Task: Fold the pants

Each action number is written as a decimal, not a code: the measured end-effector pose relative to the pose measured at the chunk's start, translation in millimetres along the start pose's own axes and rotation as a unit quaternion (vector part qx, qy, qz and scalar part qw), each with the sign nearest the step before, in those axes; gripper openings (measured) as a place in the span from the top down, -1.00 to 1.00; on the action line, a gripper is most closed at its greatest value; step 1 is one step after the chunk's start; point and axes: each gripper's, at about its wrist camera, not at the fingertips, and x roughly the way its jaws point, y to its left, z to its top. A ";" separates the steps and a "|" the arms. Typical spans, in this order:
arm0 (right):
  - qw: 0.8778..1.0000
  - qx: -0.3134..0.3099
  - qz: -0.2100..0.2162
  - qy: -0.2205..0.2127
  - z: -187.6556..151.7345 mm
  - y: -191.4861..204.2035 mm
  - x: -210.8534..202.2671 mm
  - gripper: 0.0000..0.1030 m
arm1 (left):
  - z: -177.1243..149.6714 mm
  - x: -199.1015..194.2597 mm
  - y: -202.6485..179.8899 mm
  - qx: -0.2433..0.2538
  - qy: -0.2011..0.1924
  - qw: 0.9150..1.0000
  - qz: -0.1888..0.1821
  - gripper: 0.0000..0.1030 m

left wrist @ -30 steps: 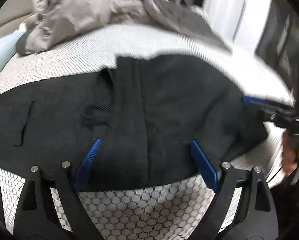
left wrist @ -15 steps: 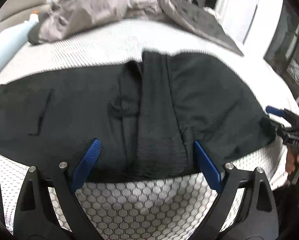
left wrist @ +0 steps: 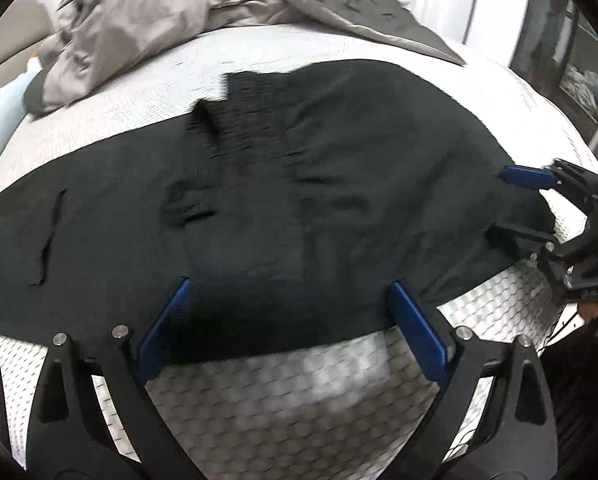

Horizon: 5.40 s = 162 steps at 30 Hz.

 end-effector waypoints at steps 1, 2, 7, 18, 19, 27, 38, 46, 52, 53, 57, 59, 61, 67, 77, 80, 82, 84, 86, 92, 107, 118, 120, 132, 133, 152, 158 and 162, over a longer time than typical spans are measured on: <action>1.000 -0.010 -0.020 0.004 -3.7 -4.0 -0.1 -0.65 | -0.7 -1.7 7.4 -0.011 0.000 1.000 0.003 -0.88; 0.999 -0.012 -0.033 0.007 -7.4 -11.5 -2.1 -0.65 | -1.9 -2.2 13.1 -0.020 -0.001 1.000 0.005 -0.89; 0.997 0.072 -0.025 0.012 -13.9 -58.2 -13.0 -0.68 | 0.2 -12.6 29.5 -0.055 -0.017 0.998 -0.017 -0.93; 0.992 0.114 0.034 -0.033 30.4 -39.1 -6.0 -0.68 | 48.2 -7.8 -3.8 -0.035 -0.066 0.995 -0.063 -0.80; 0.994 0.103 0.034 -0.027 37.3 -32.2 -0.4 -0.68 | 51.3 2.1 -10.6 -0.023 -0.050 0.997 -0.055 -0.78; 0.996 0.067 -0.059 0.024 31.9 -35.3 23.8 -0.65 | 39.7 22.3 0.0 -0.032 0.000 0.999 -0.019 -0.81; 0.980 0.190 -0.029 -0.049 29.1 -91.6 -21.6 -0.67 | 58.8 -12.0 0.8 -0.027 -0.053 0.998 -0.023 -0.83; 0.995 0.094 0.012 0.027 70.5 -39.5 43.6 -0.67 | 101.9 57.3 6.4 -0.014 0.026 0.999 0.017 -0.65; 0.994 0.041 -0.084 0.064 62.0 -45.4 59.9 -0.66 | 103.7 54.0 29.6 -0.049 0.019 0.998 0.022 -0.73; 0.992 0.052 -0.100 0.064 60.1 -54.2 57.4 -0.67 | 103.4 50.5 33.3 -0.056 0.014 0.998 0.031 -0.73; 0.991 0.104 -0.074 0.050 54.7 -79.3 43.0 -0.67 | 108.3 31.0 46.0 -0.073 -0.020 0.997 0.022 -0.73; 0.991 0.119 -0.062 0.019 62.0 -82.3 30.3 -0.67 | 114.2 17.9 43.4 -0.064 -0.052 0.997 0.004 -0.73; 0.991 0.125 -0.041 -0.006 72.6 -78.5 24.4 -0.67 | 121.2 12.7 35.7 -0.047 -0.069 0.996 -0.009 -0.73; 0.993 0.109 0.033 0.020 109.8 -61.9 59.5 -0.67 | 151.5 62.3 14.8 -0.012 -0.009 1.000 0.009 -0.52; 0.987 0.070 -0.117 0.089 108.5 -82.2 100.5 -0.62 | 146.7 75.9 63.7 -0.095 0.015 0.995 0.006 -0.49; 0.985 0.121 -0.097 0.073 105.3 -94.2 83.8 -0.63 | 142.6 55.7 64.1 -0.102 -0.009 0.995 -0.001 -0.49; 0.989 0.126 -0.064 0.049 99.2 -87.1 59.8 -0.63 | 132.9 33.2 55.9 -0.087 -0.038 0.995 -0.013 -0.51; 0.992 0.123 -0.028 0.021 92.8 -70.4 38.7 -0.68 | 119.5 14.1 40.3 -0.065 -0.051 0.996 -0.034 -0.65; 0.994 0.109 0.004 0.007 90.5 -47.9 32.5 -0.68 | 103.4 2.9 22.7 -0.042 -0.050 0.997 -0.041 -0.68; 0.996 0.071 0.030 0.038 44.9 -3.4 30.5 -0.68 | 52.9 20.3 6.1 -0.024 0.002 1.000 -0.019 -0.77; 0.992 0.118 -0.015 -0.051 18.8 -48.3 -17.5 -0.74 | -17.2 -94.0 143.9 -0.298 -0.142 0.943 0.030 -0.83; 0.992 0.108 -0.005 -0.065 15.5 -38.7 -35.4 -0.78 | -72.8 -69.8 263.1 -0.481 -0.139 0.866 -0.008 -0.44; 0.993 0.102 -0.003 -0.064 14.3 -36.6 -36.0 -0.79 | -72.1 -63.8 278.7 -0.499 -0.146 0.854 -0.001 -0.21; 0.994 0.094 -0.003 -0.061 12.1 -36.7 -32.7 -0.79 | 5.3 -120.5 229.5 -0.354 -0.230 0.905 0.054 0.96; 0.993 0.096 -0.003 -0.063 11.8 -38.4 -33.4 -0.79 | 15.6 -128.7 213.0 -0.334 -0.238 0.911 0.048 0.95; 0.974 0.209 -0.051 -0.070 -6.3 -111.1 -45.9 -0.79 | 61.4 -71.2 -31.4 -0.118 -0.108 0.965 -0.206 -0.19; 0.977 0.199 -0.035 -0.074 -1.1 -103.7 -45.9 -0.79 | 64.2 -73.0 6.6 -0.144 -0.114 0.965 -0.189 -0.22; 0.980 0.185 -0.038 -0.067 3.5 -95.7 -39.9 -0.79 | 72.7 -80.6 -0.7 -0.118 -0.120 0.962 -0.215 -0.39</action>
